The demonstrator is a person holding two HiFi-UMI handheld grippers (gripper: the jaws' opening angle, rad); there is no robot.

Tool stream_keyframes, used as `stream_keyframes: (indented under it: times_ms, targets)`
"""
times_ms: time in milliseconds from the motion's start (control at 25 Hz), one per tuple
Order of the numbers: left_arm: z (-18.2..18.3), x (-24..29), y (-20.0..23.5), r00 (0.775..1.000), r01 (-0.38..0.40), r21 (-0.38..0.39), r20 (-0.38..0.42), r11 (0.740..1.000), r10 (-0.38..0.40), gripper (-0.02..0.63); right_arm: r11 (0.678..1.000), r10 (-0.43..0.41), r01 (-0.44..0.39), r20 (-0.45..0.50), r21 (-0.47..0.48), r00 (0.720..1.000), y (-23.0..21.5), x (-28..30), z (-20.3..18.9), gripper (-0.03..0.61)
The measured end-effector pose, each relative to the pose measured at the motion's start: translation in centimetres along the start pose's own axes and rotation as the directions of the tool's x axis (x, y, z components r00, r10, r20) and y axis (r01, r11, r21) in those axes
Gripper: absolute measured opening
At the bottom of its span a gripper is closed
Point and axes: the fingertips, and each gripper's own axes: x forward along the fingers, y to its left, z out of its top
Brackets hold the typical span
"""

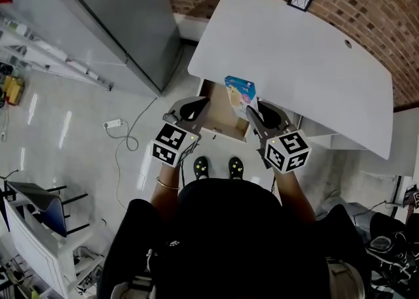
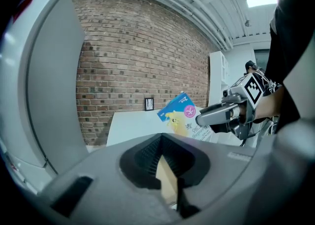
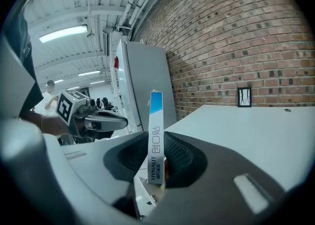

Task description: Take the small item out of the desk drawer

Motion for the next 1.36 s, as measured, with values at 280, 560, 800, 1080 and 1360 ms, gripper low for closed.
stream_keyframes:
  times_ms: [280,560,800,1080,1360]
  targets:
    - [0.01,-0.47,0.12,1.0,-0.006,-0.007,0.002,1.0,0.006,0.0,1.0,0.0,0.0,0.006,0.001,1.0,0.4,0.05,0.25,0.106]
    - [0.11,-0.56,-0.11,1.0,-0.008,-0.009,0.005,1.0,0.008,0.0,1.0,0.002,-0.002,-0.003,-0.001,1.0,0.45,-0.17,-0.17,0.106]
    - [0.16,-0.55,-0.19,1.0,-0.012,-0.006,0.004,1.0,0.012,0.0,1.0,0.001,-0.001,-0.003,0.004,1.0,0.37,-0.35,-0.3,0.106]
    - [0.29,-0.56,-0.28,1.0,-0.01,-0.009,0.009,1.0,0.01,0.0,1.0,0.0,0.0,-0.006,0.009,1.0,0.34,-0.47,-0.42,0.106]
    - [0.08,-0.83,0.01,1.0,-0.015,-0.022,0.01,1.0,0.015,0.0,1.0,-0.001,0.001,-0.011,0.009,1.0,0.48,-0.28,-0.6,0.106]
